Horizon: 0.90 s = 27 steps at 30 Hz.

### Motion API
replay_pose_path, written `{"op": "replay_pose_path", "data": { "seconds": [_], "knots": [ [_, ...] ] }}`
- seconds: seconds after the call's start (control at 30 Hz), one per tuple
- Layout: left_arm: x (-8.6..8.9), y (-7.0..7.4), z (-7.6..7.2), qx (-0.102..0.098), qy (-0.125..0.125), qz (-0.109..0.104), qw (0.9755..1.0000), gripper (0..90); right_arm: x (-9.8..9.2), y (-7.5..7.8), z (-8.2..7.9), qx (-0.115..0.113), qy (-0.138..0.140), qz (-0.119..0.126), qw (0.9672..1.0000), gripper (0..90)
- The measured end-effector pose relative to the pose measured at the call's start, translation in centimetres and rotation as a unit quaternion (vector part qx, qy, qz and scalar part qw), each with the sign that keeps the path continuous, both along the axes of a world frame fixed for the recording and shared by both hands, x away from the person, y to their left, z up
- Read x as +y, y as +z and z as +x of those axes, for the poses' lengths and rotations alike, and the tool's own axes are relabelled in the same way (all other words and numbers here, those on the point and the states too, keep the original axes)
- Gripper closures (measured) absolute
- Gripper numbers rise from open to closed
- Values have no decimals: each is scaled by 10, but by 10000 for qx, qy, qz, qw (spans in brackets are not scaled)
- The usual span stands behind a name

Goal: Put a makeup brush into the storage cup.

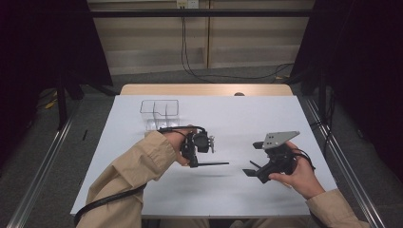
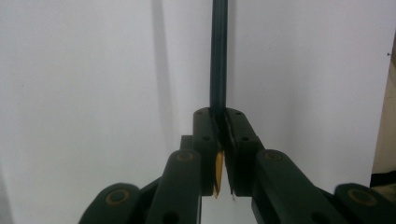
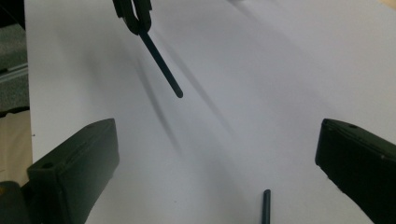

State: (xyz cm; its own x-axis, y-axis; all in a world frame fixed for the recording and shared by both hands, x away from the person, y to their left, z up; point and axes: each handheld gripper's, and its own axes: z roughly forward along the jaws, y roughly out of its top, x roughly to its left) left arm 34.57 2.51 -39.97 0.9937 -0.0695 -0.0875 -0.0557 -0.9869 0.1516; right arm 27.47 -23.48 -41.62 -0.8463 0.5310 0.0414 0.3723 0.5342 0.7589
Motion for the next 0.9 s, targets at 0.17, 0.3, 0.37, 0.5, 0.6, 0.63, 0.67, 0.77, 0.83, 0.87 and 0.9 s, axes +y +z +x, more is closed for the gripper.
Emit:
{"op": "replay_pose_path", "data": {
  "seconds": [0.17, 0.3, 0.37, 0.5, 0.6, 0.63, 0.67, 0.77, 0.83, 0.87, 0.9],
  "knots": [
    [-1, 1, 0, -4, -58, 37, 10000, 842, 7, 1, 4, 80, 72, -79, 9999, 0],
    [-2, -1, -1, 9, -67, 46, 10000, 841, 11, 2, 7, 129, 114, -171, 9997, 0],
    [-3, -1, -1, -15, -85, 62, 9999, 841, 14, 3, 8, 170, 135, -304, 9993, 0],
    [-5, 0, -2, 1, -120, 56, 9999, 841, 18, 5, 10, 244, 173, -440, 9986, 0],
    [-7, 0, -2, 7, -123, 50, 9999, 841, 21, 6, 11, 273, 224, -507, 9981, 0],
    [-8, 0, -2, 25, -128, 49, 9999, 841, 22, 7, 11, 281, 255, -508, 9980, 0],
    [-8, 0, -2, 19, -168, 70, 9998, 841, 23, 7, 12, 288, 257, -528, 9979, 0],
    [-10, 0, -2, 16, -175, 65, 9998, 841, 26, 8, 13, 339, 282, -605, 9972, 0],
    [-11, -1, -3, 14, -158, 51, 9999, 841, 29, 9, 13, 338, 285, -696, 9966, 0],
    [-11, -1, -2, 21, -183, 64, 9998, 841, 30, 9, 14, 356, 302, -740, 9962, 0],
    [-11, -1, -3, 14, -167, 52, 9998, 842, 32, 10, 14, 384, 296, -748, 9960, 0]
  ]
}}
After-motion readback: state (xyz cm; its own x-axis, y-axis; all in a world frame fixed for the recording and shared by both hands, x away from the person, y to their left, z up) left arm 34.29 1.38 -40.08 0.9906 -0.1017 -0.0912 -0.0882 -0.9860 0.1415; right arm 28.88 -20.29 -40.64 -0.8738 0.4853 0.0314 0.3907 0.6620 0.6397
